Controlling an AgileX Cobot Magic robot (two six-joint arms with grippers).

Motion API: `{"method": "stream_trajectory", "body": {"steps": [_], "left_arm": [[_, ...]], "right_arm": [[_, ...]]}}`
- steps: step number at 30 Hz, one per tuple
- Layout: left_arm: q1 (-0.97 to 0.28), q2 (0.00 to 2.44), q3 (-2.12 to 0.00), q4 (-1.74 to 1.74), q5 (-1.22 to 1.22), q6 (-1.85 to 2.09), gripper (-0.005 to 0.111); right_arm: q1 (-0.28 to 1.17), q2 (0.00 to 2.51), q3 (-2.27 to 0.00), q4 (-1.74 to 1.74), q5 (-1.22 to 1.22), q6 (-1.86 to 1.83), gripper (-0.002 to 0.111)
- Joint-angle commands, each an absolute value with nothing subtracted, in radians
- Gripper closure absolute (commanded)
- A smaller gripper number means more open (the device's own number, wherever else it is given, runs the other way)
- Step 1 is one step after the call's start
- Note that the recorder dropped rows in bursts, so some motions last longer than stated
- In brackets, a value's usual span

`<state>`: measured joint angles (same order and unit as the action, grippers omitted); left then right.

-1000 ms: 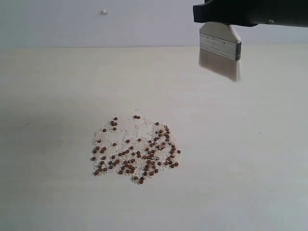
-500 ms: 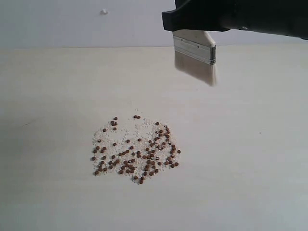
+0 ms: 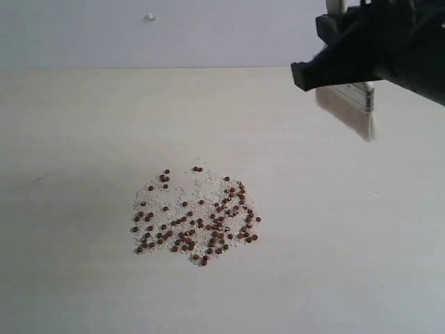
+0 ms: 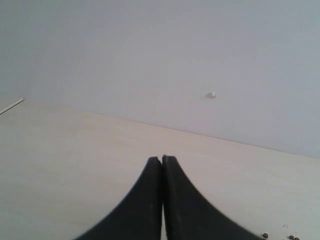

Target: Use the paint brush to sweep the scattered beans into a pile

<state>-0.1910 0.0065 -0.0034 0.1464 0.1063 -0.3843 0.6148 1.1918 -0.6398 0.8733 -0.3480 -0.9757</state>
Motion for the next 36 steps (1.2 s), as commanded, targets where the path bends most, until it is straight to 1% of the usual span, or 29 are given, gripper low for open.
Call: {"method": "stream_trajectory", "body": {"steps": [1,4,5,7,8,10,13,19,22,29,33,36], "left_arm": [[-0.188,0.000,0.000,0.144,0.110,-0.395,0.107],[-0.188,0.000,0.000,0.144,0.110,-0.395,0.107],[-0.188,0.000,0.000,0.144,0.110,-0.395,0.107],[-0.188,0.000,0.000,0.144,0.110,-0.395,0.107],[-0.188,0.000,0.000,0.144,0.110,-0.395,0.107],[-0.188,0.000,0.000,0.144,0.110,-0.395,0.107],[-0.188,0.000,0.000,0.144,0.110,-0.395,0.107],[-0.188,0.000,0.000,0.144,0.110,-0.395,0.107],[-0.188,0.000,0.000,0.144,0.110,-0.395,0.107],[-0.188,0.000,0.000,0.144,0.110,-0.395,0.107],[-0.188,0.000,0.000,0.144,0.110,-0.395,0.107],[-0.188,0.000,0.000,0.144,0.110,-0.395,0.107]], "right_arm": [[0.617,0.963,-0.450,0.615,-0.511,-0.730,0.108],[0.617,0.832,-0.336,0.505,-0.578,-0.635,0.108],[0.617,0.756,-0.286,0.495,-0.569,-0.604,0.108],[0.617,0.702,-0.243,0.497,-0.534,-0.591,0.108],[0.617,0.696,-0.236,0.470,-0.474,-0.551,0.108],[0.617,0.709,-0.236,0.405,-0.413,-0.492,0.108],[0.617,0.724,-0.236,0.368,-0.425,-0.476,0.108],[0.617,0.806,-0.238,0.364,-0.566,-0.476,0.108],[0.617,0.902,-0.238,0.359,-0.650,-0.488,0.108],[0.617,0.954,-0.238,0.371,-0.644,-0.597,0.108],[0.562,0.954,-0.238,0.373,-0.664,-0.599,0.108],[0.475,0.933,-0.238,0.376,-0.667,-0.577,0.108]]}}
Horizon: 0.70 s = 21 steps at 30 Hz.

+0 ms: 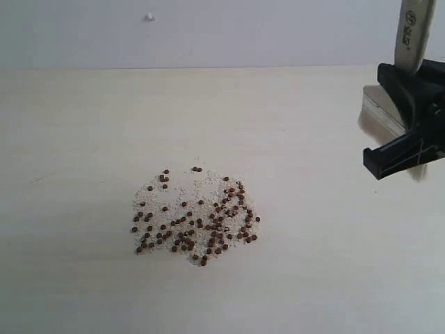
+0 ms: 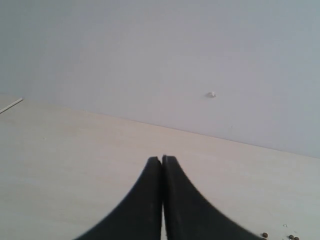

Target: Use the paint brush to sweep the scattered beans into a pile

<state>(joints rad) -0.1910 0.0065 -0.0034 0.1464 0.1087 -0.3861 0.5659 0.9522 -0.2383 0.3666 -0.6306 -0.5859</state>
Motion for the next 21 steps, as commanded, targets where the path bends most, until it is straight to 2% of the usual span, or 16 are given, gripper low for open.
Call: {"method": "stream_trajectory", "body": {"steps": [1,4,7,10,21], "left_arm": [[-0.188,0.000,0.000,0.144,0.110,-0.395,0.107],[-0.188,0.000,0.000,0.144,0.110,-0.395,0.107],[-0.188,0.000,0.000,0.144,0.110,-0.395,0.107],[-0.188,0.000,0.000,0.144,0.110,-0.395,0.107],[-0.188,0.000,0.000,0.144,0.110,-0.395,0.107]], "right_arm": [[0.443,0.921,-0.236,0.376,-0.662,-0.561,0.108],[0.348,0.861,-0.234,0.323,-0.622,-0.489,0.108],[0.276,0.799,-0.234,0.123,-0.590,-0.329,0.108],[0.265,0.794,-0.238,-0.077,-0.582,-0.181,0.108],[0.267,1.146,-0.418,-0.054,-0.553,-0.180,0.108]]}}
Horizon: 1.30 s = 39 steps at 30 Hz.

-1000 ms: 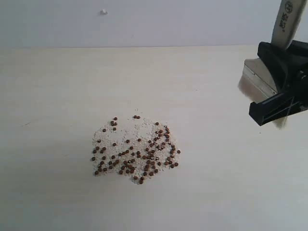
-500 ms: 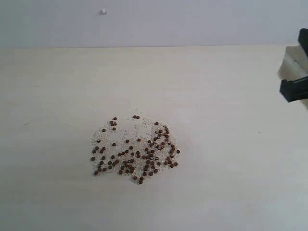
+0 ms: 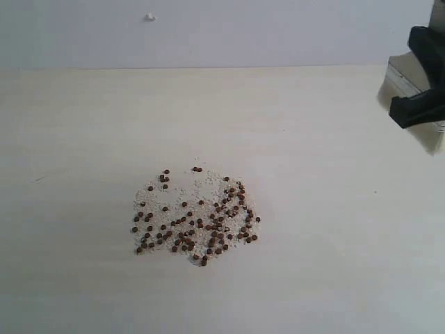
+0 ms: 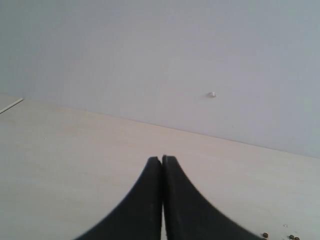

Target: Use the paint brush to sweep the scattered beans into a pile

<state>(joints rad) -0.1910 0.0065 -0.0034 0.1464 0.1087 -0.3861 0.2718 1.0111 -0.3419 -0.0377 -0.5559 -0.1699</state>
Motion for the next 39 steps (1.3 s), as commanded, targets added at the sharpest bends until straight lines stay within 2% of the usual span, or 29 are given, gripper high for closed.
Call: {"method": "stream_trajectory", "body": {"steps": [1,7,13,17,28,39], "left_arm": [[-0.188,0.000,0.000,0.144,0.110,-0.395,0.107],[-0.188,0.000,0.000,0.144,0.110,-0.395,0.107],[-0.188,0.000,0.000,0.147,0.110,-0.396,0.107],[-0.188,0.000,0.000,0.147,0.110,-0.396,0.107],[-0.188,0.000,0.000,0.147,0.110,-0.396,0.107],[-0.188,0.000,0.000,0.147,0.110,-0.396,0.107]], "right_arm": [[0.267,1.179,-0.432,-0.063,-0.551,-0.180,0.108],[0.403,1.388,-0.504,0.036,-0.493,-0.299,0.108],[0.610,1.534,-0.563,0.729,-0.642,-0.840,0.108],[0.748,1.616,-0.622,0.973,-0.759,-1.001,0.108],[0.953,1.804,-0.671,1.300,-0.968,-1.014,0.108],[0.965,1.866,-0.671,1.272,-0.910,-0.791,0.108]]}}
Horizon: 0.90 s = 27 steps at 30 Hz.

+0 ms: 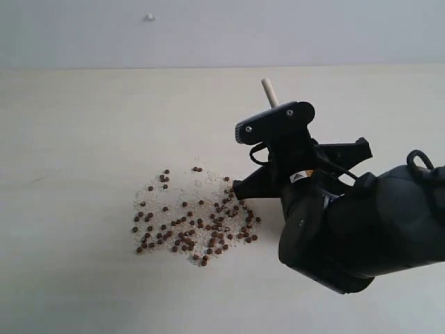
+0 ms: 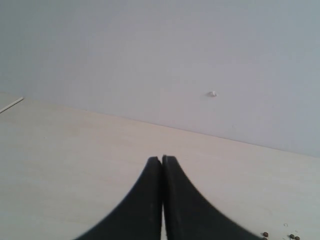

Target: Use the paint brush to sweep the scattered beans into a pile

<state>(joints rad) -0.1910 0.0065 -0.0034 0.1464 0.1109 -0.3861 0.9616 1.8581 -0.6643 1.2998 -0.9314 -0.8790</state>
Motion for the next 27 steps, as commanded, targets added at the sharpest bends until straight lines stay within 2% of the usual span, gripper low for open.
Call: {"method": "stream_trajectory", "body": {"steps": [1,8,27], "left_arm": [[-0.188,0.000,0.000,0.147,0.110,-0.396,0.107],[-0.188,0.000,0.000,0.147,0.110,-0.396,0.107],[-0.203,0.000,0.000,0.149,0.110,-0.396,0.107]], "right_arm": [[0.965,1.866,-0.671,1.259,-0.902,-0.763,0.108],[0.965,1.866,-0.678,1.114,-0.834,-0.543,0.108],[0.965,1.940,-0.856,1.094,-0.795,-0.526,0.108]]}}
